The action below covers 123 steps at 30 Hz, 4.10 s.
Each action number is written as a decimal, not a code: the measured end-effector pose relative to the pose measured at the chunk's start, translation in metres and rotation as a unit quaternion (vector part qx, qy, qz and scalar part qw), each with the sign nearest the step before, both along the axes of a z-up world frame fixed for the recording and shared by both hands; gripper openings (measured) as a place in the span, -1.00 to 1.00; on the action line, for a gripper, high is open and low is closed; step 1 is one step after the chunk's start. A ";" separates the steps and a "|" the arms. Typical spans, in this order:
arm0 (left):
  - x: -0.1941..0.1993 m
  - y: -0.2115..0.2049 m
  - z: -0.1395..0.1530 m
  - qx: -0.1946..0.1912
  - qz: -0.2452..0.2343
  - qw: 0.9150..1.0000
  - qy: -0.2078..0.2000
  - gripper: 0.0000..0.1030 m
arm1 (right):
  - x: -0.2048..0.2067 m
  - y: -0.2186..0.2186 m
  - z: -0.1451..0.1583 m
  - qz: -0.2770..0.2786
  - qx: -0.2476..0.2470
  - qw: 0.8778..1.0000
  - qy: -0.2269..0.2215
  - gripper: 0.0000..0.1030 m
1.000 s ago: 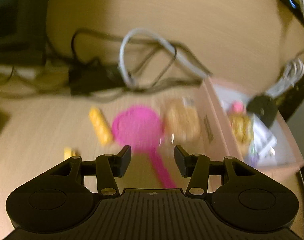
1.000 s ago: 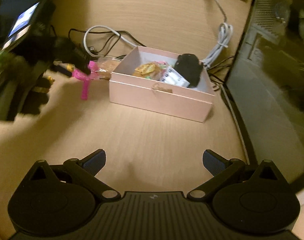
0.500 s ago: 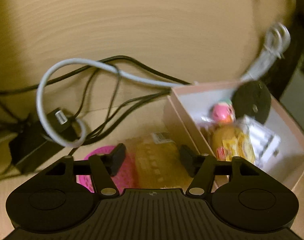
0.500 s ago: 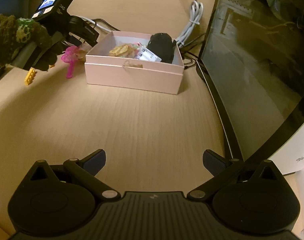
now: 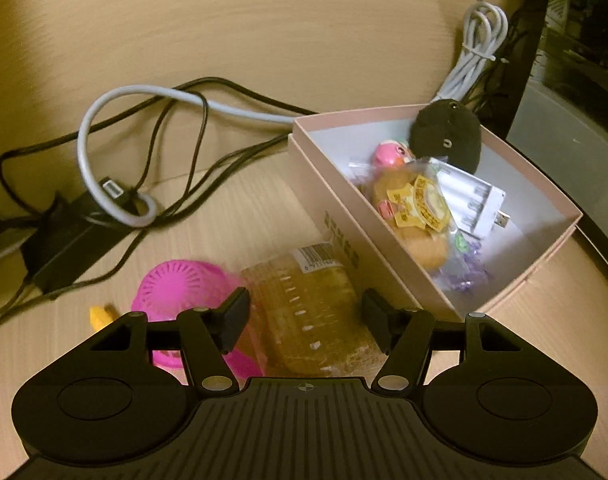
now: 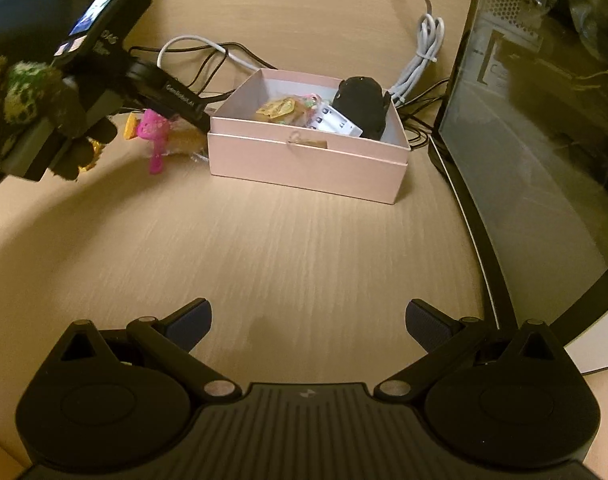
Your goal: Organize objects
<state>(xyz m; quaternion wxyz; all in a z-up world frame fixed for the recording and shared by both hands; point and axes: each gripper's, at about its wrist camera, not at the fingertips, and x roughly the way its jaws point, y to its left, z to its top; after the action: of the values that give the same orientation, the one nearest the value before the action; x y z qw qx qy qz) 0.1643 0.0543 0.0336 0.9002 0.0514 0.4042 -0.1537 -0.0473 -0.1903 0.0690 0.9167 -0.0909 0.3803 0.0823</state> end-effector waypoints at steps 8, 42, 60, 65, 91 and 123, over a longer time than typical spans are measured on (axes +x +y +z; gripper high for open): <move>0.010 0.005 -0.019 -0.076 0.038 0.995 0.050 0.10 | 0.007 0.002 -0.018 0.001 0.010 0.999 0.037 1.00; -0.281 0.227 0.030 -0.210 0.340 0.915 0.054 0.05 | 0.215 0.267 0.004 0.155 0.028 0.987 -0.033 0.57; -0.284 0.255 0.020 -0.246 0.303 0.920 0.043 0.05 | 0.170 0.258 -0.020 0.190 0.025 0.979 0.075 -0.72; -0.276 0.246 0.019 -0.249 0.276 0.927 0.051 0.05 | 0.144 0.238 -0.009 0.173 0.030 0.983 0.044 -0.71; -0.258 0.182 0.035 -0.193 0.185 0.962 0.059 0.05 | 0.069 0.206 0.038 0.196 0.025 0.980 -0.002 -0.77; -0.199 0.071 0.031 -0.185 0.170 0.963 0.100 0.05 | 0.070 0.032 0.011 0.070 0.059 0.996 0.021 -0.28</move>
<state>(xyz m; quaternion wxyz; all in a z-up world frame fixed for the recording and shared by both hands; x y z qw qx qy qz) -0.0346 0.1249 0.0645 0.8617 -0.2015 0.4597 -0.0748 0.0222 -0.1579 0.0803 0.9045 -0.0609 0.3863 0.1701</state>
